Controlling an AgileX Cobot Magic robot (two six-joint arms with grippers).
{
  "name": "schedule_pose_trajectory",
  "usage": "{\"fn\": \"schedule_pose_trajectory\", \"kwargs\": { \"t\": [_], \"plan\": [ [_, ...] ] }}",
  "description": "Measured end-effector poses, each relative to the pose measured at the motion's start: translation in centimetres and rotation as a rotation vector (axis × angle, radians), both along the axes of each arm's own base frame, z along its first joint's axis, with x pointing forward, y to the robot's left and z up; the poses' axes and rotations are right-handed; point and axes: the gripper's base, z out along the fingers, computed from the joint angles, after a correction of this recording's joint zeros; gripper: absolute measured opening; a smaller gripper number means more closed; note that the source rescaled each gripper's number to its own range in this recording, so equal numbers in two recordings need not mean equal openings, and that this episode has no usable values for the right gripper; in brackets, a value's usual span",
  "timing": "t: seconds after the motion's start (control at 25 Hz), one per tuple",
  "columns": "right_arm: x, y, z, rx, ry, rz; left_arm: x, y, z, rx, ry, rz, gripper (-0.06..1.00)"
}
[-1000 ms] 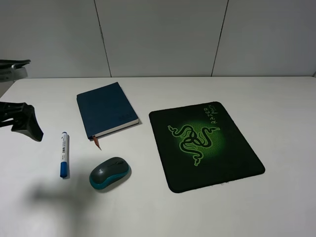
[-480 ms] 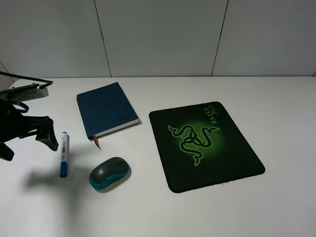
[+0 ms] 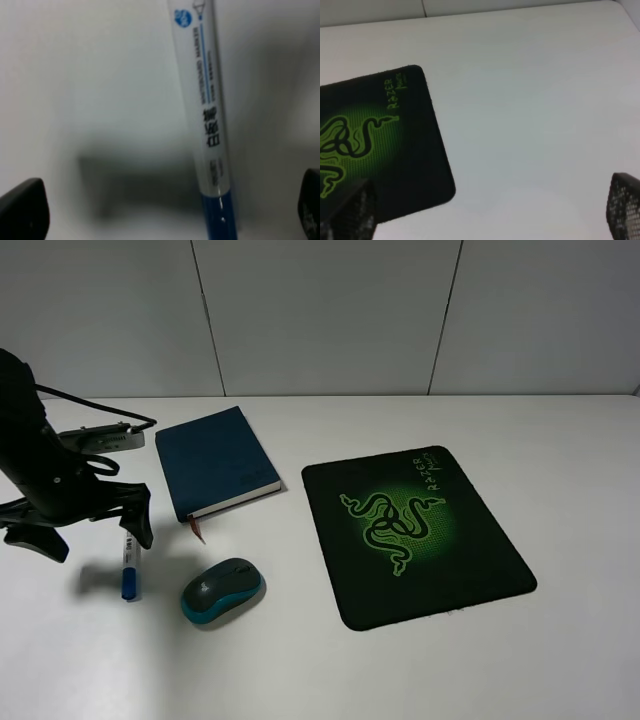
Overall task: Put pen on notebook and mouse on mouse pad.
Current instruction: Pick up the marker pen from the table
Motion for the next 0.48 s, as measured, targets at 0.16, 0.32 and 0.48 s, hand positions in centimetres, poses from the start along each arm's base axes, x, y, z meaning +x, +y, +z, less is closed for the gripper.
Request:
{"fn": "schedule_pose_trajectory", "kwargs": {
  "t": [0.16,0.32,0.48],
  "plan": [
    [0.0,0.0,0.0,0.0,0.0,0.0,0.7,-1.0,-0.8,0.02,0.014,-0.012,1.0],
    [0.0,0.0,0.0,0.0,0.0,0.0,1.0,-1.5,-1.5,0.021,0.011,-0.017,1.0],
    [0.0,0.0,0.0,0.0,0.0,0.0,1.0,-1.5,-1.7,0.026,0.01,-0.007,1.0]
  ]
}}
